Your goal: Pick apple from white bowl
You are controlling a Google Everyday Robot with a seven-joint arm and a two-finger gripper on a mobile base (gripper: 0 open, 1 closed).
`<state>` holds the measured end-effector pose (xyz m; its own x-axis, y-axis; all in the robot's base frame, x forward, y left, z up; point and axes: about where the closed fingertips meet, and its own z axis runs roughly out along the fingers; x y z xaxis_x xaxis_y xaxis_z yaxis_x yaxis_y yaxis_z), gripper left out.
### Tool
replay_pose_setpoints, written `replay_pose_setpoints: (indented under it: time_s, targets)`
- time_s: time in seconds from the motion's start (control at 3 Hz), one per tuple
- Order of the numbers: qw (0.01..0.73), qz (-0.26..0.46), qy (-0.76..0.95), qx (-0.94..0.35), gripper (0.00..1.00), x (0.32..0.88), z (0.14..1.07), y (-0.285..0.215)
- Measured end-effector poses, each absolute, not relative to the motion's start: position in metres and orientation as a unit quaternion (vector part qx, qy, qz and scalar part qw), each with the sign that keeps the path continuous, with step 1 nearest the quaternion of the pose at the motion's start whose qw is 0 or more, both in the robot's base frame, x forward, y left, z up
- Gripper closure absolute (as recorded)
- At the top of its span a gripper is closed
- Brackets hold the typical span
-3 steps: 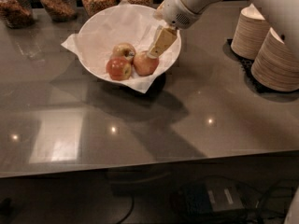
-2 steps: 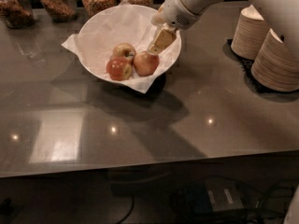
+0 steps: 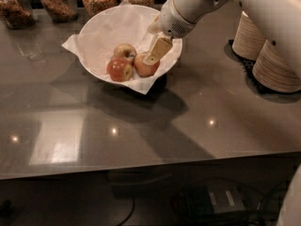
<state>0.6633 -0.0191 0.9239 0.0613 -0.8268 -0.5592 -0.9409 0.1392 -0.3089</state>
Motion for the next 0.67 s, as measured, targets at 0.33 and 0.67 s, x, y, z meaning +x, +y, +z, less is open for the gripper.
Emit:
replay_pose_setpoints:
  time_s: [0.33,0.67]
  targets:
    - [0.320,0.105,0.680,-0.651,0.33,0.6625,0.9105,-0.0123]
    - [0.315,0.112,0.681,-0.651,0.33,0.6635,0.9012,-0.0104]
